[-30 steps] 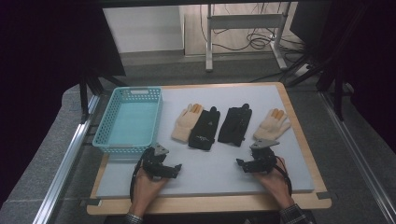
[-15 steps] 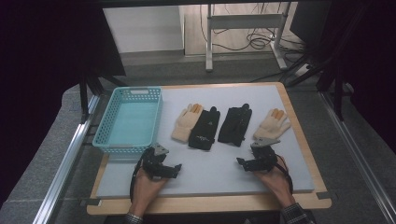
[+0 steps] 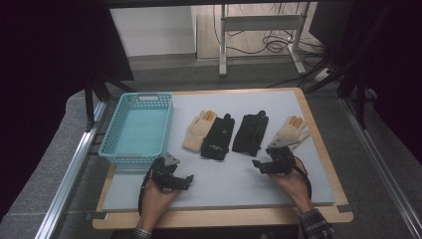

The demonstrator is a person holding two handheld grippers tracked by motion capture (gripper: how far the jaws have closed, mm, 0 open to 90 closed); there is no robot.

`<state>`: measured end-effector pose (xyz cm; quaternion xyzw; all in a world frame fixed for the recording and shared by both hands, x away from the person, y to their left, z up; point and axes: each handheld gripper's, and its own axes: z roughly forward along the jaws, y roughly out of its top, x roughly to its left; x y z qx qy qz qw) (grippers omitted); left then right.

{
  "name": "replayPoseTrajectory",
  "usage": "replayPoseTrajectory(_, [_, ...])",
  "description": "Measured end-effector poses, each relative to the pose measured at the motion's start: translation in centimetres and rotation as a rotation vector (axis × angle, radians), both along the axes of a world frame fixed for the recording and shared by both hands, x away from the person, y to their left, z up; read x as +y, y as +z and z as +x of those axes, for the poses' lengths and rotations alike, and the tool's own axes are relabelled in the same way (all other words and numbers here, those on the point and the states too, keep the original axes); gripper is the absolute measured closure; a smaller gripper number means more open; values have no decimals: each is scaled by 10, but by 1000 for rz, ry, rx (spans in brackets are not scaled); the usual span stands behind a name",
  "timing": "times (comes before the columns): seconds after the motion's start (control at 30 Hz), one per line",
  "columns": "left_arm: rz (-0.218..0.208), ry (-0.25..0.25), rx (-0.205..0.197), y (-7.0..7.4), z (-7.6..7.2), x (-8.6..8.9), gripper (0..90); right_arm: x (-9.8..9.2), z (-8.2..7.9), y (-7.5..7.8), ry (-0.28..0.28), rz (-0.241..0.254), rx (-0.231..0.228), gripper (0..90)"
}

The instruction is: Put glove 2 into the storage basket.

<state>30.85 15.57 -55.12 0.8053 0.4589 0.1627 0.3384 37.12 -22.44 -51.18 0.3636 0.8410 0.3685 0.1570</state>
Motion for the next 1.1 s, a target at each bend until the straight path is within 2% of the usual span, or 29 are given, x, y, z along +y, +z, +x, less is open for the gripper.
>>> replayPoseTrajectory(0.3, [1, 0, 0, 0, 0, 0, 8, 18, 9, 0, 25, 10, 17, 264])
replayPoseTrajectory(0.53, [0, 0, 0, 0, 0, 0, 8, 27, 17, 4, 27, 1, 2, 292])
replayPoseTrajectory(0.67, [0, 0, 0, 0, 0, 0, 8, 27, 28, 8, 10, 11, 1, 327])
replayPoseTrajectory(0.87, [0, 0, 0, 0, 0, 0, 8, 27, 48, 10, -21, -5, -13, 380])
replayPoseTrajectory(1.1, [-1, 0, 0, 0, 0, 0, 8, 31, 74, 11, -60, -29, -26, 369])
